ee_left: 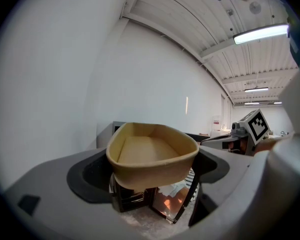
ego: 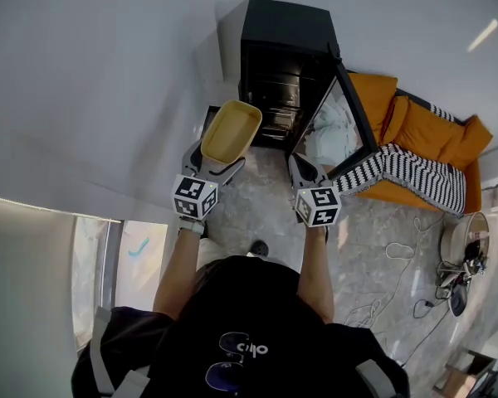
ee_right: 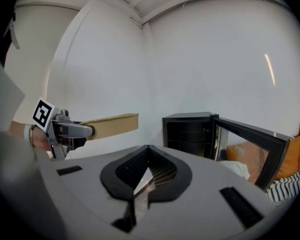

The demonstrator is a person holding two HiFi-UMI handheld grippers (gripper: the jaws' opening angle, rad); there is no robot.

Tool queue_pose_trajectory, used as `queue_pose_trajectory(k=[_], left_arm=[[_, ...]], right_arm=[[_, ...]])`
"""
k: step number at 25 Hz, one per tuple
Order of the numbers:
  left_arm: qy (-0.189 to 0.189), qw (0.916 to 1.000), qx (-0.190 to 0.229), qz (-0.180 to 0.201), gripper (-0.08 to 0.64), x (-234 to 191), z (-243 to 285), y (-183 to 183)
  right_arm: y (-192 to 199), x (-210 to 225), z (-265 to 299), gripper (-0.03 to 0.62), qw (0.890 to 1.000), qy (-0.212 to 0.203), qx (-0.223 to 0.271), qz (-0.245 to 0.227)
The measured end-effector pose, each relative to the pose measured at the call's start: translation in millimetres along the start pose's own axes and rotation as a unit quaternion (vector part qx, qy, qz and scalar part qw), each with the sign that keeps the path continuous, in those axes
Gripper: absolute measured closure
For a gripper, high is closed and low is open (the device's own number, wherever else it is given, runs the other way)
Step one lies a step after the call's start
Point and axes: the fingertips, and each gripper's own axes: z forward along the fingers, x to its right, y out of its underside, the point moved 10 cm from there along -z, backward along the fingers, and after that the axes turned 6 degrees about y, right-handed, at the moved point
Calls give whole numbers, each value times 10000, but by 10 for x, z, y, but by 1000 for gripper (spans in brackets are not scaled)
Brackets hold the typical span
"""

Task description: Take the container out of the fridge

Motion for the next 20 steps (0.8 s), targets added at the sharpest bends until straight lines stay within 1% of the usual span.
queue_pose_trajectory(k=[20], left_arm=[[78,9999,-61,39,71,108,202,-3]], right_arm=[[30,201,-53,584,10000,61,-63,9]])
